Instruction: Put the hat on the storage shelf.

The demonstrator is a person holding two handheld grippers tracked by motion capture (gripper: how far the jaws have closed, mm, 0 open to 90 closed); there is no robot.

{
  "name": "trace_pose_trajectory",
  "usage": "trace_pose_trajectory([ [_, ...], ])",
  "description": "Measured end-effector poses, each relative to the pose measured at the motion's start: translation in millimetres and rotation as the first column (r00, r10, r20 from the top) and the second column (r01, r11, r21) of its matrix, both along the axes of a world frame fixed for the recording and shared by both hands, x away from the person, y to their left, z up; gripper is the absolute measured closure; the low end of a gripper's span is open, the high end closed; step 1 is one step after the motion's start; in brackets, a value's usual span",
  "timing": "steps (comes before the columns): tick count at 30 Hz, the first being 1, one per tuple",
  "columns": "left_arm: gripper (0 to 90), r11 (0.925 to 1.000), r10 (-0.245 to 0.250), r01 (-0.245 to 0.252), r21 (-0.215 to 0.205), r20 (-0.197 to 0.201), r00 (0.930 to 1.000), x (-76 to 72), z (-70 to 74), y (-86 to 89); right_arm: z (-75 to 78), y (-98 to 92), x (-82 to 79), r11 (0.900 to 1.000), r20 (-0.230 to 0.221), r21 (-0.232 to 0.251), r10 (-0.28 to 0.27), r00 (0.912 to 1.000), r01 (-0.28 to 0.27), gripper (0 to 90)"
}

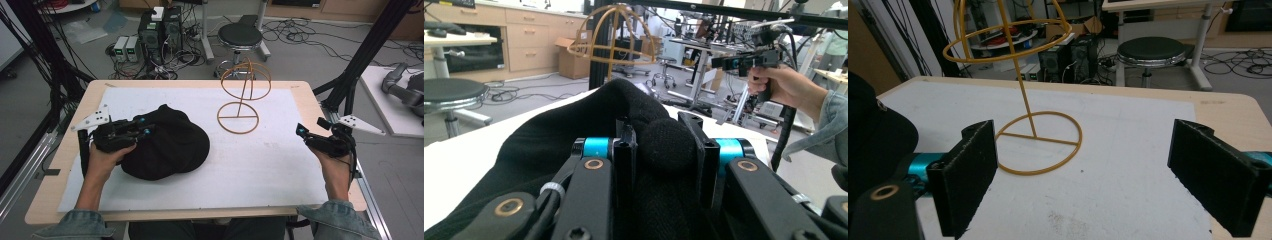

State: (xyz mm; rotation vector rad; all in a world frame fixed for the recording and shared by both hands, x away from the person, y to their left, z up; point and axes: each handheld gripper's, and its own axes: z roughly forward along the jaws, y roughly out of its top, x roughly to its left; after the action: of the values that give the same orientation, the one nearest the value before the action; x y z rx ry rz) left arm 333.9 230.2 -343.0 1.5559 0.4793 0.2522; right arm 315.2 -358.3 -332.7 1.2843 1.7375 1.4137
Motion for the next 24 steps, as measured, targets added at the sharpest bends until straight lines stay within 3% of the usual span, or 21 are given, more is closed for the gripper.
trace_pose_trajectory([
  [9,70.3,0.9987,-0.046,0.046,-0.023,0.033,0.9984,10.8,33.1,-6.3,0.1,0.1,-1.2,1.000,0.000,0.007,0.001,1.0000,-0.001,12.5],
  [15,70.3,0.9975,-0.063,0.065,-0.027,0.070,0.9955,17.5,63.5,-10.9,-0.4,-1.3,-0.8,1.000,0.008,0.007,0.003,1.0000,-0.003,12.4],
  [24,70.3,0.9951,-0.078,0.084,-0.051,0.108,0.9910,31.2,96.5,-17.1,-0.3,-0.1,-0.3,1.000,0.003,0.010,0.008,1.0000,-0.008,12.4],
])
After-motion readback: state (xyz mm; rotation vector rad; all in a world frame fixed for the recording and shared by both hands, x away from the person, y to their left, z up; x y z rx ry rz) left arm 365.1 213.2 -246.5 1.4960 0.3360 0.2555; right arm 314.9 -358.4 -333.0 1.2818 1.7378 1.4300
